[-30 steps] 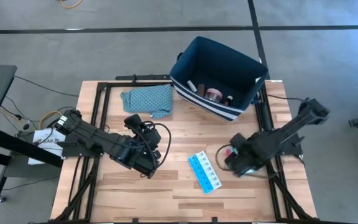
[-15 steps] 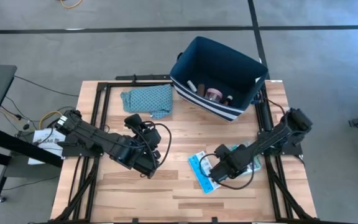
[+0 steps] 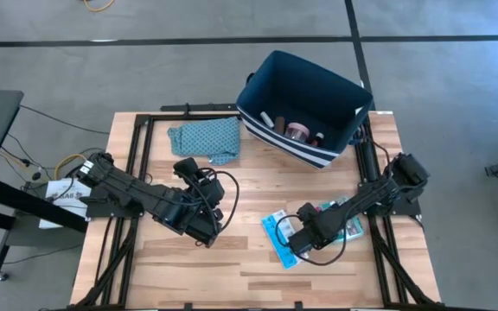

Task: Pick & place medical supplies in basket/bin
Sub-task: Put the green first aid kit box into the blue bin

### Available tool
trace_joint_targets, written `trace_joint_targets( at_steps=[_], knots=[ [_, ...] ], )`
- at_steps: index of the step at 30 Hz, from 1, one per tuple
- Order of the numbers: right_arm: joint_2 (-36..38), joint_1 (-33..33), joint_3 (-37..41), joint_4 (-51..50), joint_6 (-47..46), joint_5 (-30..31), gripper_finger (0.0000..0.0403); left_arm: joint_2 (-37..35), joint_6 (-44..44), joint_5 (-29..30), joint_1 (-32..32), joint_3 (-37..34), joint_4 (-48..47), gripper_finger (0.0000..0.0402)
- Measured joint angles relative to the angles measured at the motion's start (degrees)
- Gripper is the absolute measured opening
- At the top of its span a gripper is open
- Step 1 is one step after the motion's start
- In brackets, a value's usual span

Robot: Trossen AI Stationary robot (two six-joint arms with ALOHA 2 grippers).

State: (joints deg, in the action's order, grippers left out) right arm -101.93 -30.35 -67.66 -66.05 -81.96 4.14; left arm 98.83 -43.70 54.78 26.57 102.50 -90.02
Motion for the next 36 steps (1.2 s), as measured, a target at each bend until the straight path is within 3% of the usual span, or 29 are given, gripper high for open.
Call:
trace_joint_targets(
  at_steps=[36],
  knots=[
    [-0.57,-2.72,2.43,1.25,-10.45,1.52,0.0234,0.00,-1.07,-0.24,0.04,0.00,0.00,0.0193]
  ],
)
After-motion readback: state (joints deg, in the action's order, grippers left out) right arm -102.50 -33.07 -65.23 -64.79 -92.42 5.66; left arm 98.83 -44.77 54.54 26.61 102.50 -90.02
